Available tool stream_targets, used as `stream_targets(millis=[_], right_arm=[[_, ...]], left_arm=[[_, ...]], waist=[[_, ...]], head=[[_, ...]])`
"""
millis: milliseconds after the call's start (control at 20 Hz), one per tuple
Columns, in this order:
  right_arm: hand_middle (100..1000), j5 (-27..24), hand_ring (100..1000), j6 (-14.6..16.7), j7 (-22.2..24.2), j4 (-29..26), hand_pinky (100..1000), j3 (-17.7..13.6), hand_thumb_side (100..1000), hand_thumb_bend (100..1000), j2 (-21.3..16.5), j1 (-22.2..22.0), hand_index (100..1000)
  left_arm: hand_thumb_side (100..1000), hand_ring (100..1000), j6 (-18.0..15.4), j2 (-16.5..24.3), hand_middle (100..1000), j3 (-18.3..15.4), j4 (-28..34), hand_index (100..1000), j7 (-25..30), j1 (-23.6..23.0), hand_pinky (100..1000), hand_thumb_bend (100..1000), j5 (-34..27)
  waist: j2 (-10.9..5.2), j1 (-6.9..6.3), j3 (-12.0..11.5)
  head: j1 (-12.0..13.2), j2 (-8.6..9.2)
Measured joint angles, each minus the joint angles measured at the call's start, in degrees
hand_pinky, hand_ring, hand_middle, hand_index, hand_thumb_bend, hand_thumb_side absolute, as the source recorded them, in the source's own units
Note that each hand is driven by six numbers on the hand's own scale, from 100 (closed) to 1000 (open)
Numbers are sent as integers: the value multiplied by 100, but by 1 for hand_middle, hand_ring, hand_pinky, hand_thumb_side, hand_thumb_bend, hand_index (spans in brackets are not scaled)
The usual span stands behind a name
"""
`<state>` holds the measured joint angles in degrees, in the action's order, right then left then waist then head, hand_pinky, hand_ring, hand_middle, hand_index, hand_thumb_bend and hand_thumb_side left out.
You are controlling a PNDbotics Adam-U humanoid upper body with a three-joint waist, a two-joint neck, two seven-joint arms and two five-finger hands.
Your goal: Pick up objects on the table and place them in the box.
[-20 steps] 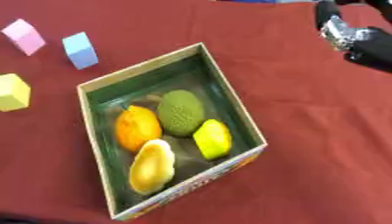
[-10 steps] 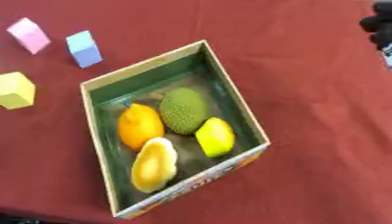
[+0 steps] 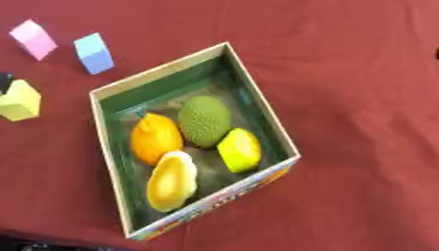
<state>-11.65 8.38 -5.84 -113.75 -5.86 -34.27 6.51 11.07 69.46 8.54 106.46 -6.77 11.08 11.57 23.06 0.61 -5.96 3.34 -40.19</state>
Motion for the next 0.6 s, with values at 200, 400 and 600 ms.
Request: stream_targets(millis=[200, 400, 600], right_arm=[[718, -116, 824, 17, 9, 0, 859, -18, 748, 100, 46, 6, 871], [720, -183, 826, 20, 25, 0, 865, -21, 700, 100, 115, 57, 869], [727, -214, 836, -11, 7, 0, 868, -31, 727, 100, 290, 104, 869]], left_arm=[[355, 850, -217, 63, 817, 128, -442, 894, 340, 184, 881, 479, 8], [261, 851, -487, 63, 814, 285, -855, 889, 673, 470, 882, 543, 154], [210, 852, -726, 4, 815, 400, -1149, 889, 1019, 785, 882, 570, 304]], waist=[[0, -9, 41], [2, -7, 91], [28, 6, 130]], head=[[3, -4], [33, -2], [114, 38]])
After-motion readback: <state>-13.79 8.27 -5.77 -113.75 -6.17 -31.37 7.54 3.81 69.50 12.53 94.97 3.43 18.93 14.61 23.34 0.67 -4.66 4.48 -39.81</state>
